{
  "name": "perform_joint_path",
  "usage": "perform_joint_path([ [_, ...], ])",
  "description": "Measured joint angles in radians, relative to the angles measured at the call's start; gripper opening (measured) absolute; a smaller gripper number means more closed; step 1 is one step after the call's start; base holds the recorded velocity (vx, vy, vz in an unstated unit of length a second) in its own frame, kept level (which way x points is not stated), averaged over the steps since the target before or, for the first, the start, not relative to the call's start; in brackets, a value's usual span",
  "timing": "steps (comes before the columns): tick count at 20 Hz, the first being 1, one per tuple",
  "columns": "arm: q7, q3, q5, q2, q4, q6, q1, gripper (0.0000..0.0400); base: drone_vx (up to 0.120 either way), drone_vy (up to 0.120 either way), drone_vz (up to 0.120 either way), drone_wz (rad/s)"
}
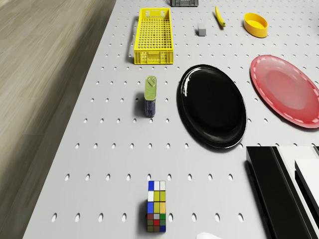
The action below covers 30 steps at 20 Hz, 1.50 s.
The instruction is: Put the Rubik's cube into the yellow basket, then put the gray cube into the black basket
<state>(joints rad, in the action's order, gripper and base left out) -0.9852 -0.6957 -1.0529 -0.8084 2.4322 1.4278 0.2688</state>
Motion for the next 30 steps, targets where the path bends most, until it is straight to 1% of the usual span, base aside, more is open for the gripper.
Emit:
perform_joint_path([
  [2,-0.08,-0.12,-0.228,-0.029,0.132,-0.011,0.082,0.04,0.12,0.0,-0.08,0.0],
  [3,-0.125,-0.174,-0.335,-0.044,0.193,-0.024,0.131,0.04,0.12,0.0,-0.12,0.0],
  [5,-0.215,-0.268,-0.523,-0.072,0.294,-0.062,0.237,0.04,0.12,0.0,-0.12,0.0],
  [7,-0.298,-0.343,-0.667,-0.098,0.363,-0.109,0.346,0.04,0.12,0.0,-0.12,0.0],
  [11,-0.424,-0.444,-0.835,-0.146,0.432,-0.194,0.528,0.04,0.12,0.0,-0.12,0.0],
  [13,-0.466,-0.476,-0.878,-0.167,0.447,-0.223,0.593,0.04,0.12,0.0,-0.12,0.0],
  [15,-0.499,-0.5,-0.904,-0.186,0.455,-0.243,0.642,0.04,0.12,0.0,-0.12,0.0],
  [19,-0.542,-0.532,-0.927,-0.219,0.462,-0.261,0.707,0.04,0.12,0.0,-0.11,0.0],
  [21,-0.556,-0.542,-0.93,-0.233,0.463,-0.263,0.728,0.04,0.12,0.08,0.0,0.0],
  [26,-0.581,-0.561,-0.927,-0.264,0.464,-0.254,0.761,0.04,0.12,0.112,0.0,0.0],
  [30,-0.594,-0.572,-0.918,-0.287,0.463,-0.24,0.777,0.04,0.12,0.0,-0.1,0.0],
])
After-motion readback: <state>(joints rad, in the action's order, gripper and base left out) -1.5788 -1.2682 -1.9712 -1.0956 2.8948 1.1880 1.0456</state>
